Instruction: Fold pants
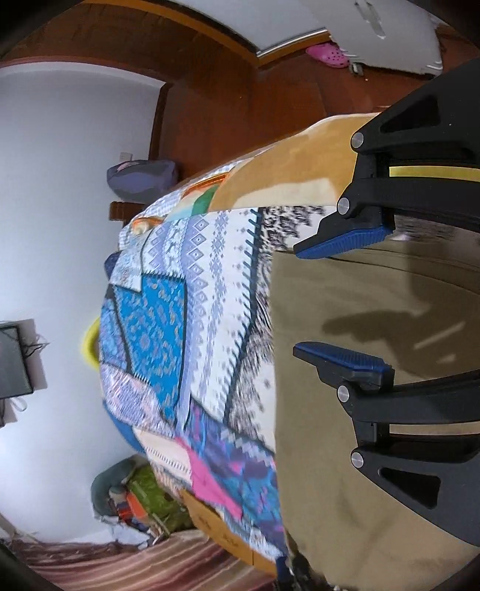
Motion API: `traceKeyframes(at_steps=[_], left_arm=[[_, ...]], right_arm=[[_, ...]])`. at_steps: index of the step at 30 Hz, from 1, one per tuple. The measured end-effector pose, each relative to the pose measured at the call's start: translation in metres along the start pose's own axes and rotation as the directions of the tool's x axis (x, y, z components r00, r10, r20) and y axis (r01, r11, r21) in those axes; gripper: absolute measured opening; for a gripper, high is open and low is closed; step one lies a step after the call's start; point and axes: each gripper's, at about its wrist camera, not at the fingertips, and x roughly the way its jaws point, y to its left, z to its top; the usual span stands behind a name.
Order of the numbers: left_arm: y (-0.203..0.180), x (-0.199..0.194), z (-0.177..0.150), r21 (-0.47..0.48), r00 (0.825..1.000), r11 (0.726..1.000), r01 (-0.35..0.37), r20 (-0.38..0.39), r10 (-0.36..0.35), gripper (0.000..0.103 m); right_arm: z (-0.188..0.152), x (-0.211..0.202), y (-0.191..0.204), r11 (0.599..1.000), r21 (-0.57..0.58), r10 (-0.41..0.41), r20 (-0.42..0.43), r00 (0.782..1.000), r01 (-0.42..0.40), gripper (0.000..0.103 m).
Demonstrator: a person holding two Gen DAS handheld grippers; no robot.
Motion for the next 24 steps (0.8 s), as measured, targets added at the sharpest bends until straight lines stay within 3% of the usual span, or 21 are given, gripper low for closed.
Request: traceKeyframes(at_steps=[1, 5, 8, 11, 14, 15, 17, 19, 21, 24], left_arm=[[0.003, 0.0, 0.0, -0.012, 1.0, 1.0, 0.004, 0.002, -0.004, 0.065], [0.01, 0.002, -0.002, -0.04, 1.0, 0.999, -0.016, 0.006, 0.017, 0.064], [0.015, 0.007, -0.002, -0.064, 1.0, 0.998, -0.007, -0.008, 0.007, 0.064], [0.007, 0.001, 0.001, -0.023, 0.999, 0.999, -0.049, -0.002, 0.049, 0.063], [-0.002, -0.014, 0.004, 0.029, 0.996, 0.996, -0.088, 0.025, 0.087, 0.063], [-0.006, -0.022, 0.006, 0.041, 0.996, 0.996, -0.082, 0.041, 0.081, 0.063], [-0.012, -0.035, 0.009, 0.051, 0.996, 0.997, -0.055, 0.074, 0.052, 0.063], [-0.018, -0.042, 0.011, 0.061, 0.996, 0.998, -0.034, 0.088, 0.028, 0.063], [-0.026, -0.04, 0.011, 0.073, 0.997, 0.997, -0.014, 0.082, 0.007, 0.063], [-0.033, -0.025, 0.007, 0.08, 0.999, 0.997, 0.007, 0.031, -0.009, 0.063]], right_arm=[[0.001, 0.007, -0.001, 1.0, 0.001, -0.001, -0.013, 1.0, 0.001, 0.04], [0.0, 0.036, -0.005, 0.998, -0.034, -0.053, -0.085, 0.995, 0.05, 0.004], [-0.001, 0.042, -0.009, 0.996, -0.048, -0.076, -0.095, 0.993, 0.071, 0.0], [0.004, 0.04, -0.007, 0.995, -0.049, -0.09, -0.124, 0.988, 0.084, 0.0], [0.01, 0.026, 0.002, 0.993, -0.074, -0.103, -0.129, 0.986, 0.095, 0.009], [0.012, 0.013, 0.006, 0.996, -0.065, -0.073, -0.111, 0.991, 0.066, 0.011], [0.014, -0.007, 0.013, 0.999, -0.05, -0.012, -0.064, 0.998, 0.009, 0.033], [0.015, -0.021, 0.025, 0.998, -0.055, 0.035, -0.028, 0.999, -0.037, 0.046], [0.011, -0.029, 0.039, 0.994, -0.067, 0.086, -0.029, 0.996, -0.087, 0.046], [-0.001, -0.022, 0.06, 0.982, -0.054, 0.177, -0.098, 0.979, -0.183, 0.049]])
